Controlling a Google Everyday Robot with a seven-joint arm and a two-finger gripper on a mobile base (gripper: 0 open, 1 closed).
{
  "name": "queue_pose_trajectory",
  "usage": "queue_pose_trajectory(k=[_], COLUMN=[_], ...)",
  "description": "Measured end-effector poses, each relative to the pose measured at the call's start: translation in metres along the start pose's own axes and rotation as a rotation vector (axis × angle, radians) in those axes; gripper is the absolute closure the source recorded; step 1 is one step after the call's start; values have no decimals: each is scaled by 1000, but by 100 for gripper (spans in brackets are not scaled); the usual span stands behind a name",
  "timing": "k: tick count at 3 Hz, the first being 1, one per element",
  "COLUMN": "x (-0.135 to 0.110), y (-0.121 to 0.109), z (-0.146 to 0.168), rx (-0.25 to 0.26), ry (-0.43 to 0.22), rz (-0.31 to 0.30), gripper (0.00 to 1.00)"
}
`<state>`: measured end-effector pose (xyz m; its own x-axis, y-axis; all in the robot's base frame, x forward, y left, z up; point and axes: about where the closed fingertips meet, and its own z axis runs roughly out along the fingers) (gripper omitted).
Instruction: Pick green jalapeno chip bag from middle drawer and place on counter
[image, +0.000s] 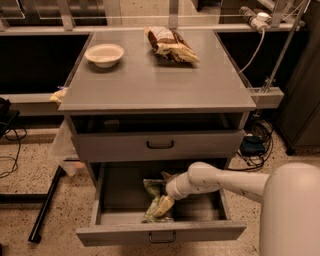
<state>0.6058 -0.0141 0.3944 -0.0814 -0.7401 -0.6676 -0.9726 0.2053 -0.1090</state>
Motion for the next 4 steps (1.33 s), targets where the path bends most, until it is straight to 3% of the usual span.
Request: queue_pose_trajectory(k=[1, 2, 3, 4], x=[9, 1, -15, -30], y=[7, 13, 20, 28], z=[16, 14, -11, -56], rx=[-45, -68, -65, -36], ry=[23, 38, 33, 24], rz=[21, 28, 27, 27], gripper=[20, 44, 67, 90])
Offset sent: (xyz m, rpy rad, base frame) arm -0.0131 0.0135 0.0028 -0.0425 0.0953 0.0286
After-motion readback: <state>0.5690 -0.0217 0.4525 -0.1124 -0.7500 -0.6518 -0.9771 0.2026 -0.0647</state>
